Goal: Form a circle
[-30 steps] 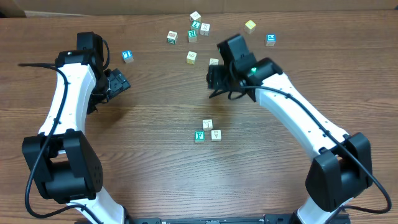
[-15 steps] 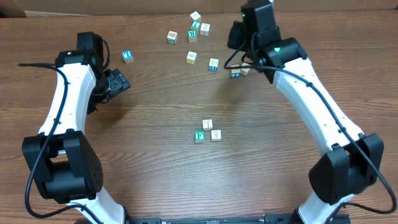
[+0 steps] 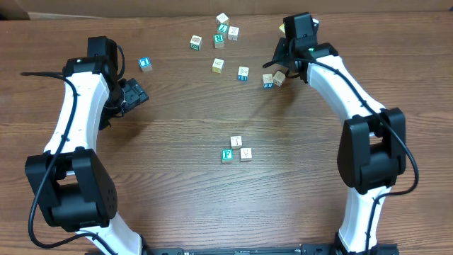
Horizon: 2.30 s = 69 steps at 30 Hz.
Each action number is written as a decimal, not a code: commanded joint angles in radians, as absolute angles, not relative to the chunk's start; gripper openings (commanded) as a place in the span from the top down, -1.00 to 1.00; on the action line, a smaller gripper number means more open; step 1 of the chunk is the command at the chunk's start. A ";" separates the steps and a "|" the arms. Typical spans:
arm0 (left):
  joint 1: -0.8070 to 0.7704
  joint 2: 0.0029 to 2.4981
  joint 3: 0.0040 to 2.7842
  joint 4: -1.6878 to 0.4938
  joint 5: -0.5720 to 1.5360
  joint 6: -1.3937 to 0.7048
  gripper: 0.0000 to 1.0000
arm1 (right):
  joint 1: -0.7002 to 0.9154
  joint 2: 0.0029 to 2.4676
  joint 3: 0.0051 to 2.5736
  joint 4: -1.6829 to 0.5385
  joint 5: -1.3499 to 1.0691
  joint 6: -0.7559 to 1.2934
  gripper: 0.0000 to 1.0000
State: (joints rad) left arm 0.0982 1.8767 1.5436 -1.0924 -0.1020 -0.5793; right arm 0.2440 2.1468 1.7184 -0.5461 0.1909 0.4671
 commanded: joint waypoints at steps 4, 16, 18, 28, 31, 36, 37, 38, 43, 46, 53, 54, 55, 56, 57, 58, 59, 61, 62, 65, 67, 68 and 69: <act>0.097 1.877 1.564 -1.092 -0.114 -0.568 -1.00 | 0.258 2.204 1.727 -0.523 0.096 0.467 0.87; 0.097 1.877 1.564 -1.092 -0.114 -0.568 -1.00 | 0.295 2.287 1.718 -0.533 -0.017 0.467 0.74; 0.097 1.877 1.564 -1.092 -0.114 -0.568 -1.00 | 0.301 2.294 1.718 -0.532 -0.061 0.467 0.74; 0.097 1.877 1.564 -1.092 -0.114 -0.568 -0.99 | 0.309 2.297 1.718 -0.542 -0.080 0.436 0.54; 0.097 1.877 1.564 -1.092 -0.114 -0.568 -0.99 | 0.299 2.276 1.736 -0.570 -0.081 0.437 0.34; 0.097 1.877 1.564 -1.092 -0.114 -0.568 -1.00 | 0.294 2.210 1.803 -0.627 -0.077 0.436 -0.17; 0.097 1.877 1.564 -1.092 -0.114 -0.568 -1.00 | 0.294 2.199 1.813 -0.640 -0.072 0.437 -0.22; 0.097 1.877 1.564 -1.092 -0.114 -0.568 -1.00 | 0.294 2.187 1.822 -0.654 -0.069 0.437 -0.26; 0.097 1.877 1.564 -1.092 -0.114 -0.568 -1.00 | 0.300 2.173 1.826 -0.757 -0.069 0.510 -0.32; 0.097 1.877 1.564 -1.092 -0.114 -0.568 -0.99 | 0.308 2.173 1.803 -0.829 -0.069 0.565 -0.33; 0.097 1.877 1.564 -1.092 -0.114 -0.568 -1.00 | 0.371 2.173 1.734 -0.847 0.002 0.712 -0.34; 0.097 1.877 1.564 -1.092 -0.114 -0.568 -0.99 | 0.381 2.173 1.725 -0.836 0.030 0.712 -0.33; 0.097 1.877 1.564 -1.092 -0.114 -0.568 -1.00 | 0.388 2.173 1.720 -0.828 0.054 0.712 -0.33; 0.097 1.877 1.564 -1.092 -0.114 -0.568 -1.00 | 0.397 2.175 1.718 -0.823 0.087 0.712 -0.33; 0.097 1.877 1.564 -1.092 -0.114 -0.568 -1.00 | 0.404 2.178 1.718 -0.820 0.117 0.712 -0.33; 0.097 1.877 1.564 -1.092 -0.114 -0.568 -1.00 | 0.411 2.178 1.718 -0.816 0.153 0.712 -0.33; 0.097 1.877 1.564 -1.092 -0.114 -0.568 -1.00 | 0.414 2.179 1.718 -0.814 0.177 0.712 -0.33; 0.097 1.877 1.564 -1.092 -0.114 -0.568 -0.99 | 0.421 2.179 1.718 -0.814 0.241 0.717 -0.33; 0.097 1.877 1.564 -1.092 -0.114 -0.568 -1.00 | 0.421 2.179 1.718 -0.815 0.260 0.731 -0.33; 0.097 1.877 1.564 -1.092 -0.114 -0.568 -1.00 | 0.421 2.187 1.718 -0.817 0.271 0.771 -0.33; 0.097 1.877 1.564 -1.092 -0.114 -0.568 -1.00 | 0.421 2.200 1.717 -0.816 0.269 0.789 -0.33; 0.097 1.877 1.564 -1.092 -0.114 -0.568 -1.00 | 0.421 2.204 1.717 -0.814 0.269 0.789 -0.33; 0.097 1.877 1.564 -1.092 -0.114 -0.568 -0.99 | 0.422 2.217 1.717 -0.809 0.270 0.789 -0.33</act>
